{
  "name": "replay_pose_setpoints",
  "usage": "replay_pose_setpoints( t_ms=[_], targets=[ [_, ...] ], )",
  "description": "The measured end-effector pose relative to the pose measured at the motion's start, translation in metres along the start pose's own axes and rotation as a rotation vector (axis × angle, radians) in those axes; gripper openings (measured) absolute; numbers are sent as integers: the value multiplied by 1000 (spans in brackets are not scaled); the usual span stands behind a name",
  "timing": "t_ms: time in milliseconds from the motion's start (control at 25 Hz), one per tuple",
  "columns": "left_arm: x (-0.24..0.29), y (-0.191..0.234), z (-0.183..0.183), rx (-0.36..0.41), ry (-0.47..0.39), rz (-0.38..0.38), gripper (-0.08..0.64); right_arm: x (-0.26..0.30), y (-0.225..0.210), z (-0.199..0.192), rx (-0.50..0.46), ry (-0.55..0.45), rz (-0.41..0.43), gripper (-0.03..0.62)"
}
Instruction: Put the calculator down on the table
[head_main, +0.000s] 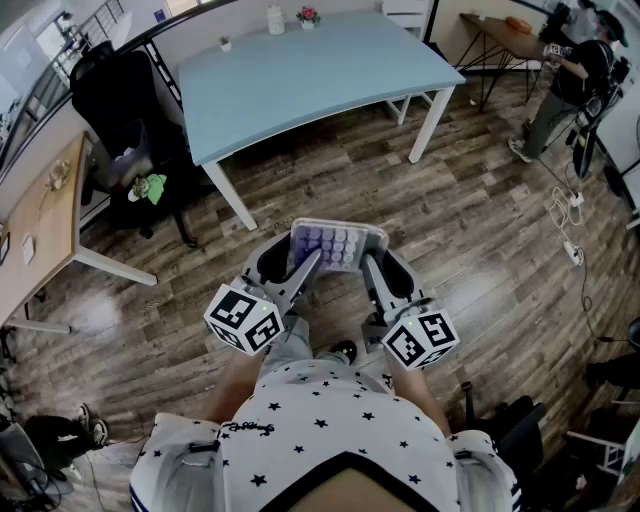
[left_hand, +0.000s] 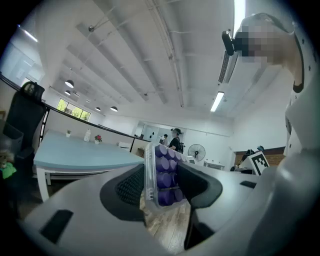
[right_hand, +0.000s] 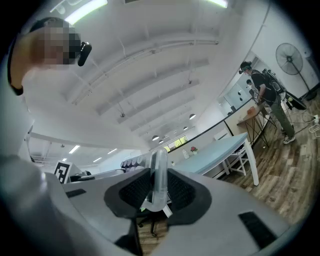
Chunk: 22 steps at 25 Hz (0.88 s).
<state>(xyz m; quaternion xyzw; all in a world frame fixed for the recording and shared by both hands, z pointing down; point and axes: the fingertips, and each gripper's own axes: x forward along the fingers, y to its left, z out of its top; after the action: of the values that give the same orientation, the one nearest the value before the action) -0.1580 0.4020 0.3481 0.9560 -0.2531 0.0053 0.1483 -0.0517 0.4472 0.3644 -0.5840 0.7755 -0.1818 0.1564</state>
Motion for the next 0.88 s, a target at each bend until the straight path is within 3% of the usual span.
replay_pose_setpoints(
  t_ms=[880],
  targets=[
    [2, -25, -8, 26, 7, -20, 213, -28, -8, -1, 30, -29, -30, 100]
  ],
)
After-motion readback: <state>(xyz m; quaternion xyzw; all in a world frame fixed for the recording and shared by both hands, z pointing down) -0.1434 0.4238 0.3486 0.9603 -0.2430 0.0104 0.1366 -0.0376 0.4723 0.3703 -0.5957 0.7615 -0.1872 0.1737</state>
